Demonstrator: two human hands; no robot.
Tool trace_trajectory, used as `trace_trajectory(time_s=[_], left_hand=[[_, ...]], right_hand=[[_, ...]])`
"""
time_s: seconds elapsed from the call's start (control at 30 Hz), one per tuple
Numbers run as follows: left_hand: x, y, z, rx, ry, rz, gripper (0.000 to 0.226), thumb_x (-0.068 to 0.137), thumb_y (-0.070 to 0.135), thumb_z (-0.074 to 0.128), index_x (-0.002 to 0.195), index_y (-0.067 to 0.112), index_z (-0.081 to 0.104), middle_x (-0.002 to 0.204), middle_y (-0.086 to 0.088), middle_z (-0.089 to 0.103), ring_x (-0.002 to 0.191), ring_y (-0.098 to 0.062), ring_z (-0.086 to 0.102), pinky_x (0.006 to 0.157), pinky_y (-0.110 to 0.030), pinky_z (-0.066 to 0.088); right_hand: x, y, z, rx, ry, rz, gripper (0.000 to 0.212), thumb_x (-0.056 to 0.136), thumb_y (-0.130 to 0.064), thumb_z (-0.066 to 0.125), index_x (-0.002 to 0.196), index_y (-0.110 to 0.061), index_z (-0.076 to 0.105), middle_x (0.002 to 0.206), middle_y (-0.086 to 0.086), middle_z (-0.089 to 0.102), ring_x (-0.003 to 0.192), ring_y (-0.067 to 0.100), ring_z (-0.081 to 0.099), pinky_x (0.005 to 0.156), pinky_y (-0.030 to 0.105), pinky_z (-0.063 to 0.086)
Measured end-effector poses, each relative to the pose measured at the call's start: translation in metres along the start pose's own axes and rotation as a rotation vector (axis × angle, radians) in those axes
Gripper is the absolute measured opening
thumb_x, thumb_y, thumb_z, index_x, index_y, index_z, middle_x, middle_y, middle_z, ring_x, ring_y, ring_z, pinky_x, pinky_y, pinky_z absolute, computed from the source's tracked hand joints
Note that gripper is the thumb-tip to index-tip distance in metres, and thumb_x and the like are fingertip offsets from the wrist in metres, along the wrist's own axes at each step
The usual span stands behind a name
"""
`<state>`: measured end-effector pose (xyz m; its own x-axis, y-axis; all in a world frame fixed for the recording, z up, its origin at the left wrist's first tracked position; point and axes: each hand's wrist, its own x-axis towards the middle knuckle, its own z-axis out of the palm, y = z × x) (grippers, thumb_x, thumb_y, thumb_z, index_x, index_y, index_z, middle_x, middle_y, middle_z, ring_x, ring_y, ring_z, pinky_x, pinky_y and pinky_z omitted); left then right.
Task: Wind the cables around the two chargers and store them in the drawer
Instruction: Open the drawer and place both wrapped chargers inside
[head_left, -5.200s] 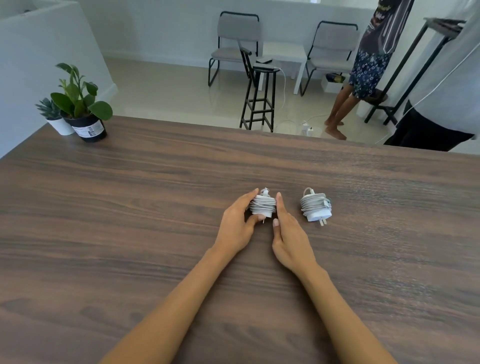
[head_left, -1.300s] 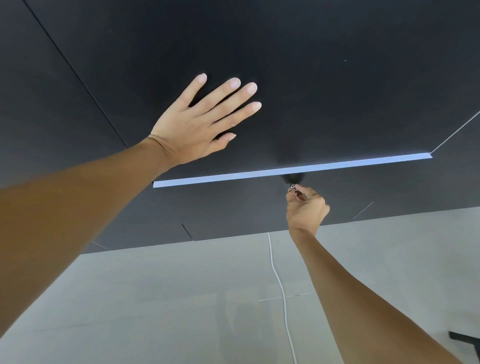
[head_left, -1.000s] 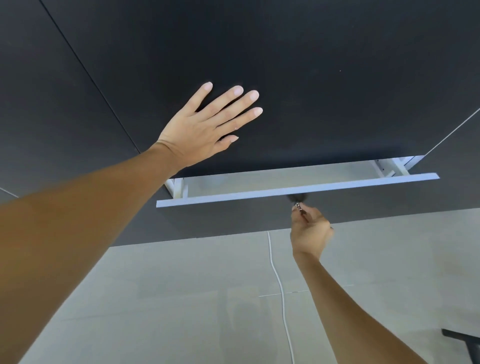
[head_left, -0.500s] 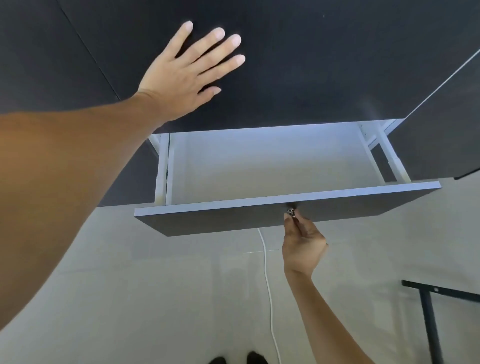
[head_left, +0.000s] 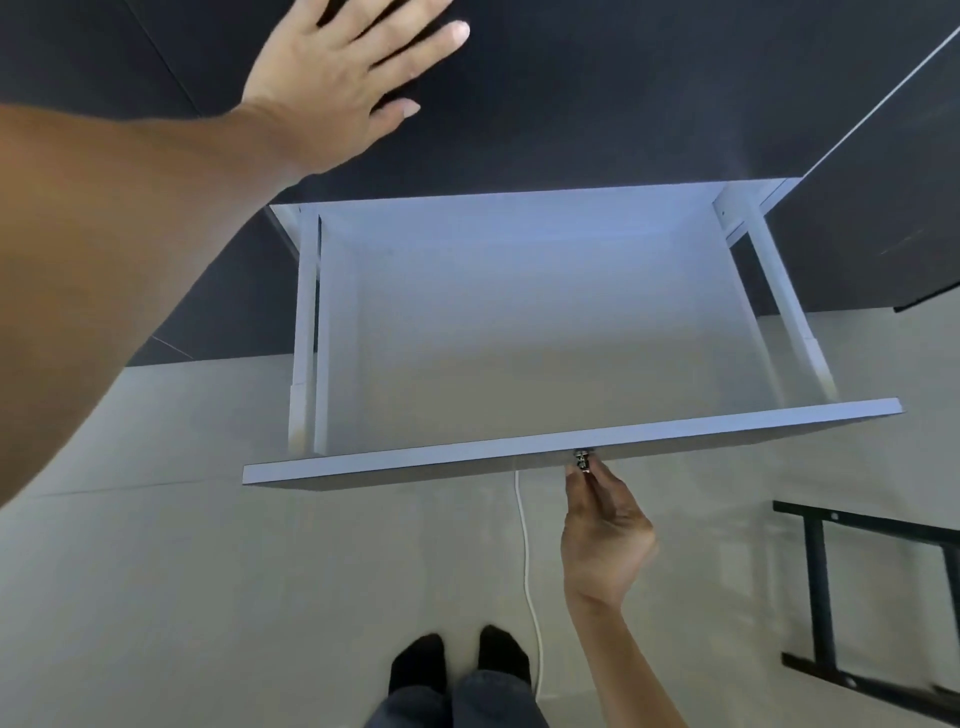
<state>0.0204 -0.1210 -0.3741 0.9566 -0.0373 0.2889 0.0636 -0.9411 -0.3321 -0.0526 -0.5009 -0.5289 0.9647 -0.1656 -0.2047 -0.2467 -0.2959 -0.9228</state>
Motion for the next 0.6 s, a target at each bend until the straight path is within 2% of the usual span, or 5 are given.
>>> trace_trajectory(time_s=[0.2,0.33,0.37,0.47,0.6], left_hand=[[-0.001,0.0,-0.003,-0.002,-0.014,0.007,0.058,0.102,0.035,0.031,0.15,0.034,-0.003,0.155,0.013,0.004,0.138,-0.018,0.01,0.11,-0.058,0.014],[-0.002,0.008,-0.004,0.012,0.007,-0.011,0.06,0.102,0.031,0.033,0.15,0.029,-0.002,0.158,0.006,0.0,0.142,-0.018,0.005,0.113,-0.059,0.006],[-0.002,0.009,-0.005,0.022,0.01,-0.017,0.061,0.101,0.031,0.033,0.151,0.027,-0.002,0.159,0.003,-0.001,0.144,-0.02,0.004,0.113,-0.058,0.003],[-0.003,0.023,-0.014,0.084,0.008,-0.07,0.065,0.099,0.034,0.035,0.151,0.02,-0.001,0.159,-0.005,-0.001,0.145,-0.025,0.004,0.114,-0.057,0.003],[-0.009,0.057,-0.053,0.006,-0.047,-0.182,0.067,0.098,0.04,0.032,0.15,0.013,-0.001,0.159,-0.012,0.003,0.146,-0.026,0.008,0.116,-0.051,0.01]], right_hand=[[-0.001,0.005,-0.006,-0.024,-0.02,-0.012,0.019,0.079,-0.004,0.073,0.097,-0.01,0.074,0.094,-0.003,0.072,0.078,-0.017,0.062,0.074,0.002,0.047],[0.001,-0.001,-0.008,-0.1,-0.054,-0.036,0.017,0.08,-0.006,0.072,0.096,-0.011,0.074,0.093,-0.002,0.073,0.081,0.001,0.068,0.072,0.0,0.046],[0.0,-0.006,-0.01,-0.147,-0.059,-0.07,0.017,0.08,-0.008,0.072,0.096,-0.012,0.074,0.094,-0.002,0.073,0.084,0.008,0.07,0.074,0.003,0.048],[0.003,-0.028,-0.022,-0.313,-0.023,-0.198,0.031,0.081,-0.017,0.074,0.109,-0.01,0.066,0.11,0.005,0.07,0.101,0.024,0.066,0.085,0.029,0.052],[0.006,-0.08,-0.049,-0.505,-0.045,-0.268,0.056,0.088,-0.027,0.063,0.138,-0.012,0.042,0.145,0.015,0.041,0.133,0.033,0.04,0.098,0.043,0.043]])
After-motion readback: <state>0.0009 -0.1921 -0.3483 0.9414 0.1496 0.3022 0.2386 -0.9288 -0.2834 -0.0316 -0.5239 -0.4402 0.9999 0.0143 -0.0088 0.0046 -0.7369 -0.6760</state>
